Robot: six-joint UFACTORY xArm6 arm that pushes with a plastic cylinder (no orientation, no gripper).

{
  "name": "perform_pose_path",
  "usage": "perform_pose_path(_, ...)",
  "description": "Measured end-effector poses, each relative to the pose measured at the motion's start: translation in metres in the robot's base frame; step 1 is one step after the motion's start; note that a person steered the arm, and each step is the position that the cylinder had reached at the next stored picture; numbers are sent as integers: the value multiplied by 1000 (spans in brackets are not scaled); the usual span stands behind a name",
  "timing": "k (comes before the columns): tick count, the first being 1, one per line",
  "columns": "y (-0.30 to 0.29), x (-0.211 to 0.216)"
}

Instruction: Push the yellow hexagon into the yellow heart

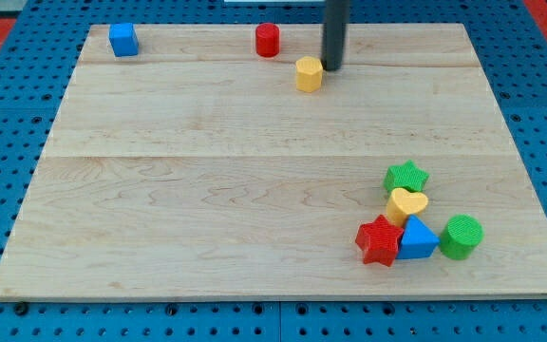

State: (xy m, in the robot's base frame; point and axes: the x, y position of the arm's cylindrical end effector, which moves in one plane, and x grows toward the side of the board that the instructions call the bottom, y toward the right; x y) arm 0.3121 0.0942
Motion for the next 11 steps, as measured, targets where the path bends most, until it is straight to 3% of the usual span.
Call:
perform_pose_path(1,18,-12)
perform_pose_path(2,-21,-47)
perform_pose_path(3,-54,-19)
perform_pose_path(4,-31,53)
perform_pose_path(5,-29,2)
perform_pose_path(6,-72,27)
perform_pose_path(7,-55,95)
perform_pose_path(8,5,141)
perform_pose_path(9,-34,107)
perform_pose_path(10,-61,142)
perform_pose_path(11,-11,196)
